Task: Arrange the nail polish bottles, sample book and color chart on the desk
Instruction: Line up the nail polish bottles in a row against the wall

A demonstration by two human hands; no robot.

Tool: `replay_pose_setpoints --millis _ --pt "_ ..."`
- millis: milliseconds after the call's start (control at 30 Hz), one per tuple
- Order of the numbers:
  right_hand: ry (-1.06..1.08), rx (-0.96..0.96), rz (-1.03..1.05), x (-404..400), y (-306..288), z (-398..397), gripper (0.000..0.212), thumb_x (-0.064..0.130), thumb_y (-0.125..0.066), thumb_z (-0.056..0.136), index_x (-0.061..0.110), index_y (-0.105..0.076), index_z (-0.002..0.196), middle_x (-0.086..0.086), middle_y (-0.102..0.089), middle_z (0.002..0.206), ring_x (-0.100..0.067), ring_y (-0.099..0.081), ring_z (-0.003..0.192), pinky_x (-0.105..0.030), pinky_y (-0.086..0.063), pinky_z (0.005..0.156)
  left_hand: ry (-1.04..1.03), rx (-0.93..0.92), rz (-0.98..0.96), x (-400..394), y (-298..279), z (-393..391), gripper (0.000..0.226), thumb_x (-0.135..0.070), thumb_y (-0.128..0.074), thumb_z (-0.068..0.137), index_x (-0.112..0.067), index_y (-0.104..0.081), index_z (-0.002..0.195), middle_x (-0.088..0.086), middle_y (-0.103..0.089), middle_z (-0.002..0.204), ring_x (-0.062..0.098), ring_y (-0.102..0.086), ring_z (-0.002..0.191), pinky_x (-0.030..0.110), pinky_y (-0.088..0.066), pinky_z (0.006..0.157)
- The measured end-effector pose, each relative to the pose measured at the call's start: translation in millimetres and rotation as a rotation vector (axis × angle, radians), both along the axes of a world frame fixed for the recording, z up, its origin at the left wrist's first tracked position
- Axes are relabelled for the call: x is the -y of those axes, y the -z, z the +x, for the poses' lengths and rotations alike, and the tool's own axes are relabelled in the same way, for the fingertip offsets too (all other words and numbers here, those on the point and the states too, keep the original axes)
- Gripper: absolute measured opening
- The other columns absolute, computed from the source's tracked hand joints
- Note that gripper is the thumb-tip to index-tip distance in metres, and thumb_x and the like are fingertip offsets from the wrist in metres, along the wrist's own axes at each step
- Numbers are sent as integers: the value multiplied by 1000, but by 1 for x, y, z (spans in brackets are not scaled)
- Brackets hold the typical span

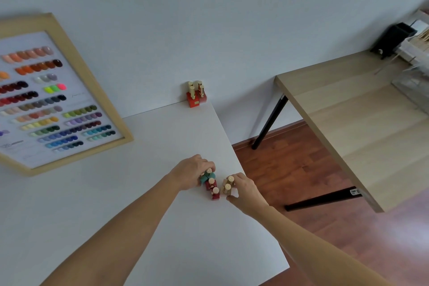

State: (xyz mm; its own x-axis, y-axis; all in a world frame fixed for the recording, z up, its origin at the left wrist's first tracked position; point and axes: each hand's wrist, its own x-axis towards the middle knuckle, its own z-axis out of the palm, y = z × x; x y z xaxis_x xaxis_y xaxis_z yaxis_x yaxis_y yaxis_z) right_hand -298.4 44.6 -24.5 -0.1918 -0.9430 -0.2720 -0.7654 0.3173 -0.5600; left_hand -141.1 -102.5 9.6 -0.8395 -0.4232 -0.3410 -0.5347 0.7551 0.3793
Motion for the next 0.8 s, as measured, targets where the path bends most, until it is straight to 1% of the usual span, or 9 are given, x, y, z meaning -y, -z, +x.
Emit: replay_pose_setpoints --millis 67,133,267,367,500,633,800 --pt "-8 -4 -15 2 1 -1 40 19 -71 77 17 -56 113 1 -55 112 -15 -54 93 -21 -45 82 -13 11 15 1 5 -1 50 -4 -72 74 -26 -55 115 -2 -64 108 19 -53 103 36 -52 78" --pt "-13 9 -21 5 2 -3 37 17 -70 76 17 -56 110 1 -56 106 -14 -52 88 -21 -44 78 -35 5 42 3 9 -1 50 -4 -72 74 -27 -56 116 -1 -64 110 20 -56 101 36 -52 81" --pt "-17 40 -9 20 2 -9 36 16 -71 75 16 -58 108 0 -57 104 -16 -54 89 -29 -51 82 -141 -43 105 10 13 0 47 -11 -75 71 -25 -59 113 -1 -65 108 20 -59 95 37 -52 81" --pt "2 59 -7 40 0 -15 34 14 -72 74 14 -59 106 0 -57 102 -18 -55 88 -30 -51 82 -301 -106 143 19 14 7 44 -13 -76 68 -22 -61 109 -1 -66 103 22 -62 91 36 -53 79" --pt "-11 72 -17 79 -3 -17 33 12 -72 73 12 -61 105 -3 -59 101 -19 -55 87 -30 -50 82 -501 -181 102 37 13 18 37 -16 -73 69 -19 -63 105 2 -68 97 24 -63 88 37 -53 76" --pt "-58 80 -30 126 -3 -10 33 10 -71 74 11 -61 106 -6 -60 101 -21 -57 89 -27 -48 83 -657 -202 58 62 12 26 36 -17 -73 70 -17 -63 104 5 -68 97 28 -62 90 37 -53 75" --pt "-77 64 -41 190 -2 0 36 10 -71 75 10 -60 109 -8 -55 109 -24 -56 95 -27 -47 84 -755 -208 12 99 13 29 38 -21 -74 69 -19 -62 105 3 -67 97 27 -63 89 35 -53 74"
